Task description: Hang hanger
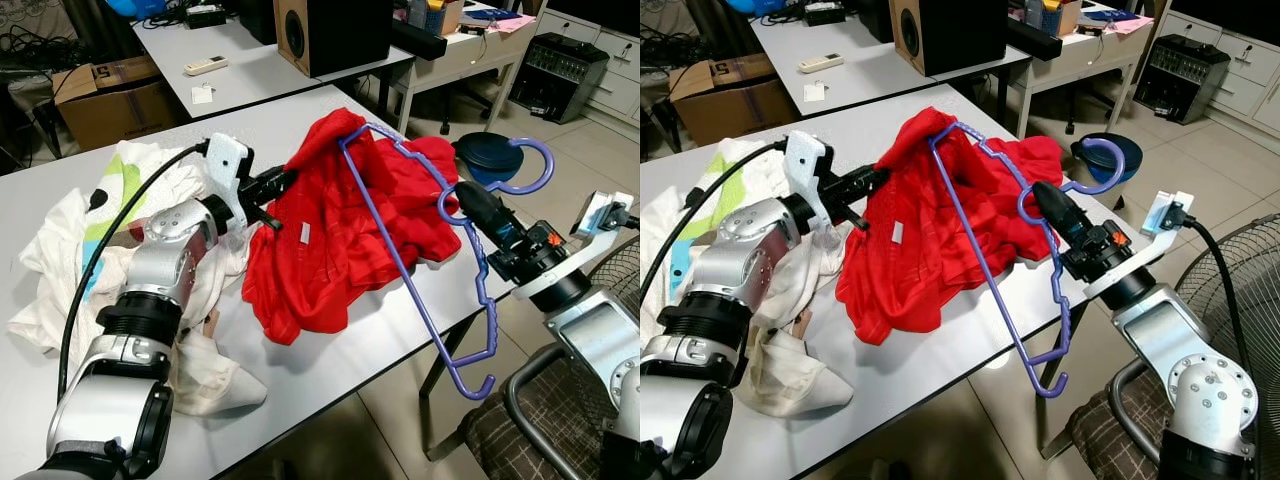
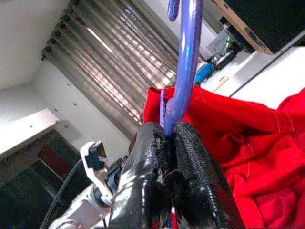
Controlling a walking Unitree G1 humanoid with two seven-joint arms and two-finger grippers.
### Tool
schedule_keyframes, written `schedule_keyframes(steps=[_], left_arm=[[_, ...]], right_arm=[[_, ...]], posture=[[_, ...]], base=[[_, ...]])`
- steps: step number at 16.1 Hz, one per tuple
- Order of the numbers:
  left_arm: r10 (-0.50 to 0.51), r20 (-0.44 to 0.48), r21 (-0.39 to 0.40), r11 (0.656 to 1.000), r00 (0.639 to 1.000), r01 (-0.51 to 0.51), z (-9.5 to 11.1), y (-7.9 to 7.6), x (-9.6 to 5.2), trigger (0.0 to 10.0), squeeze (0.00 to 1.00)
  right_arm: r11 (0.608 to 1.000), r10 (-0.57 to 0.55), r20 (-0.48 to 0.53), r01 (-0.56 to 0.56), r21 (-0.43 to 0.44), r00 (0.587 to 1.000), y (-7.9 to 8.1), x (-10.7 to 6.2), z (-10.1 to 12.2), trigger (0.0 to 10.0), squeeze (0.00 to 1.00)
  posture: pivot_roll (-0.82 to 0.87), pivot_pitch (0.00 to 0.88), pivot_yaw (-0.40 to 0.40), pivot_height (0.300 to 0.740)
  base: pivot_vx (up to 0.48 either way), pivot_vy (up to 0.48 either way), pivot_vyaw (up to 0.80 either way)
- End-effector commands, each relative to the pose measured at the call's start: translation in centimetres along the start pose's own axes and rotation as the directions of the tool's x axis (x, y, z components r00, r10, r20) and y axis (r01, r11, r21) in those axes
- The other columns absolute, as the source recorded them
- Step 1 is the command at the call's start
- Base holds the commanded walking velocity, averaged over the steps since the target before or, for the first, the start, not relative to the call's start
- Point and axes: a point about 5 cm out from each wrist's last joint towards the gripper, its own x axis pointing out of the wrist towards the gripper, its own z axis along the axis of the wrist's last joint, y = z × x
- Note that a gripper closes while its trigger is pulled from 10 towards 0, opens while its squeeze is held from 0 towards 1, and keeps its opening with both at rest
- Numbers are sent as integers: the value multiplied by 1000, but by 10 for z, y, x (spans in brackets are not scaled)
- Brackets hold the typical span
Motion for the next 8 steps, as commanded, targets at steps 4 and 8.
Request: schedule_keyframes(steps=[4, 8], left_arm=[[-1, 62, 143, 990, 998, -8, 41, 6, -2, 0, 0], [-101, 60, 227, 970, 993, 85, 59, -9, 5, 0, 0]], right_arm=[[992, -113, -156, 104, -65, 981, -5, -4, -21, 10000, 0], [987, -154, -162, 144, -68, 975, -9, 1, -26, 10000, 0]], posture=[[-73, 0, 85, 740], [-73, 0, 92, 740]], base=[[0, 0, 0], [0, 0, 0]])
